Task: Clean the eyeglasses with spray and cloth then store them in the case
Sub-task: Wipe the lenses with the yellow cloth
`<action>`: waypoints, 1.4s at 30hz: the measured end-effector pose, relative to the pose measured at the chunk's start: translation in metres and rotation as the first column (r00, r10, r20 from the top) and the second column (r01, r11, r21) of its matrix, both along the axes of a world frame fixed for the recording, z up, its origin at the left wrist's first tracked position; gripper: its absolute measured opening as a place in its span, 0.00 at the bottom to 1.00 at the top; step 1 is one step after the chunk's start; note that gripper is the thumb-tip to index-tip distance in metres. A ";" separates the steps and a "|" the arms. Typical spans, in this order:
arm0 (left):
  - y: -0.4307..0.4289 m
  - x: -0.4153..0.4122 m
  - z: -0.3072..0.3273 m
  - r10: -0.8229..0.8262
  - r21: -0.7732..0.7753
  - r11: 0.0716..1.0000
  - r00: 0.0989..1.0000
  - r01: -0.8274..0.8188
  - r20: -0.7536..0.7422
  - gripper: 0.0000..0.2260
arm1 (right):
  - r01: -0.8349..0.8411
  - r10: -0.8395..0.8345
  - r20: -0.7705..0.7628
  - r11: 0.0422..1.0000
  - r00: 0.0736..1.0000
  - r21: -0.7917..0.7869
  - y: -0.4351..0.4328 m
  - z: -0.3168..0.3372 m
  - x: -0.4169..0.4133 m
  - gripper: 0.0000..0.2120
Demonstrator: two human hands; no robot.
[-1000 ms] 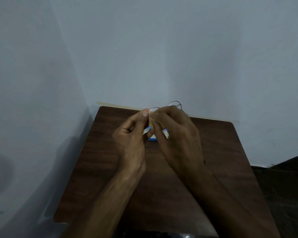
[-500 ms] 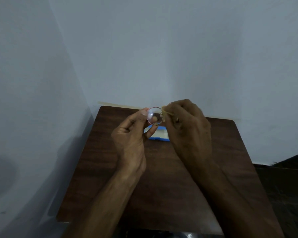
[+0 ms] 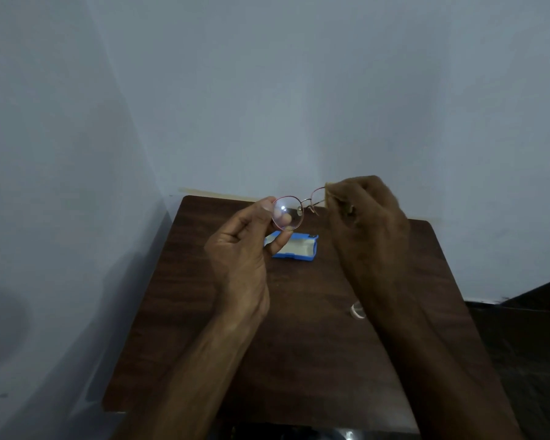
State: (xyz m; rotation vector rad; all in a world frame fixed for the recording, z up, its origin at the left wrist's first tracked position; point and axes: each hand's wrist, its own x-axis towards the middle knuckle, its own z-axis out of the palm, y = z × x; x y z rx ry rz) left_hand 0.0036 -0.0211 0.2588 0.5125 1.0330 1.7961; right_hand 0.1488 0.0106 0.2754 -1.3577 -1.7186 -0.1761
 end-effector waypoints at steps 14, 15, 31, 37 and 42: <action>0.005 -0.007 -0.001 -0.024 -0.030 0.999 0.998 0.025 0.060 0.07 | -0.117 0.129 0.135 0.989 0.982 -0.089 -0.003 -0.005 -0.016 0.05; 0.005 -0.008 -0.001 -0.027 -0.024 0.999 0.998 0.028 0.065 0.09 | -0.132 0.146 0.143 0.986 0.979 -0.097 -0.007 -0.007 -0.015 0.05; 0.010 -0.008 -0.001 -0.067 -0.057 0.996 0.992 0.074 0.111 0.05 | -0.058 0.064 0.127 0.997 0.990 -0.053 0.005 -0.003 -0.008 0.04; 0.010 -0.011 -0.001 -0.093 -0.069 0.992 0.987 0.103 0.131 0.05 | 0.021 -0.018 0.096 0.999 0.995 -0.029 0.004 0.000 0.005 0.02; 0.011 -0.012 0.000 -0.108 -0.080 0.989 0.976 0.125 0.187 0.06 | -0.130 0.136 0.232 0.991 0.963 -0.039 -0.012 -0.004 -0.003 0.04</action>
